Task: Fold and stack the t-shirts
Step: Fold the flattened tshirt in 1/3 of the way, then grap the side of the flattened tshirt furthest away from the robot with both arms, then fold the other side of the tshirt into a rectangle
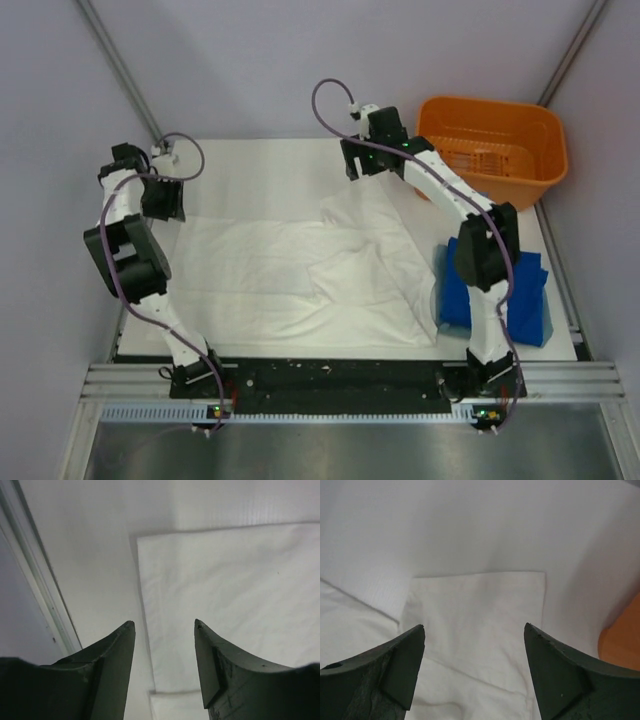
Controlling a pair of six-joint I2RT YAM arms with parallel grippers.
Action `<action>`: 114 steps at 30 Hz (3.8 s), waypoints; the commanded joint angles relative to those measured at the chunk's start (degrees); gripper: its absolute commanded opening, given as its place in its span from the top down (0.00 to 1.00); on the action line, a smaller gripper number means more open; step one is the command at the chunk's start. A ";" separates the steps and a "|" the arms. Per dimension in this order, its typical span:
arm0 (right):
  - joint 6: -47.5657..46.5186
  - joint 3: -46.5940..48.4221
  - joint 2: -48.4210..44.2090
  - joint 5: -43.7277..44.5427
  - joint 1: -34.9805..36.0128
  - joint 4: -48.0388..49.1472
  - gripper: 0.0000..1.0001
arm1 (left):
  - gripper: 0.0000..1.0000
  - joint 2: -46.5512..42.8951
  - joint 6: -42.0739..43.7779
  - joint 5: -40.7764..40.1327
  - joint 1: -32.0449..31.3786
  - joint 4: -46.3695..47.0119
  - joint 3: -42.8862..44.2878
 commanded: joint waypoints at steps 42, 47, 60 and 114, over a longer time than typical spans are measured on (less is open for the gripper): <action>14.08 30.30 37.33 -0.85 -4.68 -18.25 0.41 | 1.00 6.29 1.08 -2.10 -7.47 5.25 3.16; 12.76 29.86 34.52 -3.06 -4.68 -18.25 1.00 | 1.00 1.54 2.48 -1.66 -7.47 6.66 0.52; 6.87 -0.14 -2.09 -3.58 -3.45 -13.78 1.00 | 1.00 -12.51 11.88 -3.16 -7.21 10.44 -12.04; 19.62 -44.50 -27.73 -7.45 10.88 3.10 0.44 | 0.40 -33.27 47.39 -0.60 3.25 -0.38 -43.51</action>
